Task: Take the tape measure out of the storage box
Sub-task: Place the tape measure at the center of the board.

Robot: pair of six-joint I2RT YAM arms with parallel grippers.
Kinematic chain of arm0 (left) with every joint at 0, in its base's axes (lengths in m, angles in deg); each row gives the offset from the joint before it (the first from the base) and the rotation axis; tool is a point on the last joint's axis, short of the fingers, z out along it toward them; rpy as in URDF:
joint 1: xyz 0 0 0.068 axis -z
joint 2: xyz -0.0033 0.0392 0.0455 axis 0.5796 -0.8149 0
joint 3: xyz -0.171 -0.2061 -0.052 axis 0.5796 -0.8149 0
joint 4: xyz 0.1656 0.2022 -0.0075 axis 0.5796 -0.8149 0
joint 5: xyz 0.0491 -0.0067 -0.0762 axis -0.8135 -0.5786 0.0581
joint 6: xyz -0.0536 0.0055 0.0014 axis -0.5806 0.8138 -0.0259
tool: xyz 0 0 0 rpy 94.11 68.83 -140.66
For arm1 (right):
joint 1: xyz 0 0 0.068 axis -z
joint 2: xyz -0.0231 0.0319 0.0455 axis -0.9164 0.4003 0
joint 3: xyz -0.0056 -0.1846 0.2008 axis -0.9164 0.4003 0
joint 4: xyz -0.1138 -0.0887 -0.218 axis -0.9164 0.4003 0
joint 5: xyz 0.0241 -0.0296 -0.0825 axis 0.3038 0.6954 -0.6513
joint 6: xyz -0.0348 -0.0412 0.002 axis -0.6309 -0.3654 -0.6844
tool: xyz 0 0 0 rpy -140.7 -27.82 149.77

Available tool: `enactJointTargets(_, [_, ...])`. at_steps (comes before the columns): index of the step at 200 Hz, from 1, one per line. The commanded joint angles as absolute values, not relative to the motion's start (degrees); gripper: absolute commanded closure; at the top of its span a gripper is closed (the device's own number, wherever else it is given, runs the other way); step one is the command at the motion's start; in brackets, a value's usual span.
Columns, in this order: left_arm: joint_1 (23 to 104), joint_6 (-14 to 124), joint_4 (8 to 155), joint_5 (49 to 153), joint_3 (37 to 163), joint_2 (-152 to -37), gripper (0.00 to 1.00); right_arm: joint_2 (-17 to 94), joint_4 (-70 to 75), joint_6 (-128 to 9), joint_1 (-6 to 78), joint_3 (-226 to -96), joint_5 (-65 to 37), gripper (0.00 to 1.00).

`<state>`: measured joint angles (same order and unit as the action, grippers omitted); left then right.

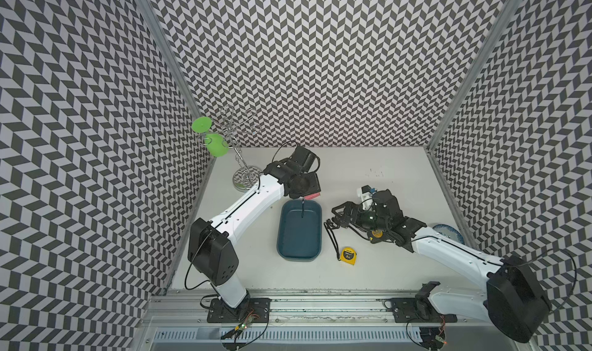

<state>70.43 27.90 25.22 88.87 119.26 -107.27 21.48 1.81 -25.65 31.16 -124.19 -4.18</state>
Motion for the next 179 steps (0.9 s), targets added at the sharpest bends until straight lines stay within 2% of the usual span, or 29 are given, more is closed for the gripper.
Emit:
enactJointTargets(1, [70.6, 25.2, 24.2, 90.8, 121.2, -104.8, 1.00, 19.6, -5.5, -27.3, 28.9, -126.6, -8.3, 0.00])
enactJointTargets(47, [70.7, 17.4, 29.1, 93.8, 117.8, -101.1, 1.00, 19.7, -12.1, -27.1, 25.3, -126.8, -14.6, 0.01])
enactJointTargets(125, [71.5, 4.5, 37.2, 97.2, 110.9, -93.4, 1.00, 20.3, -18.4, -29.1, 22.8, -127.3, -19.3, 0.05])
enactJointTargets(179, [73.9, 2.5, 38.2, 96.8, 110.6, -93.6, 1.00, 22.3, -19.9, -29.8, 22.3, -129.0, -19.4, 0.14])
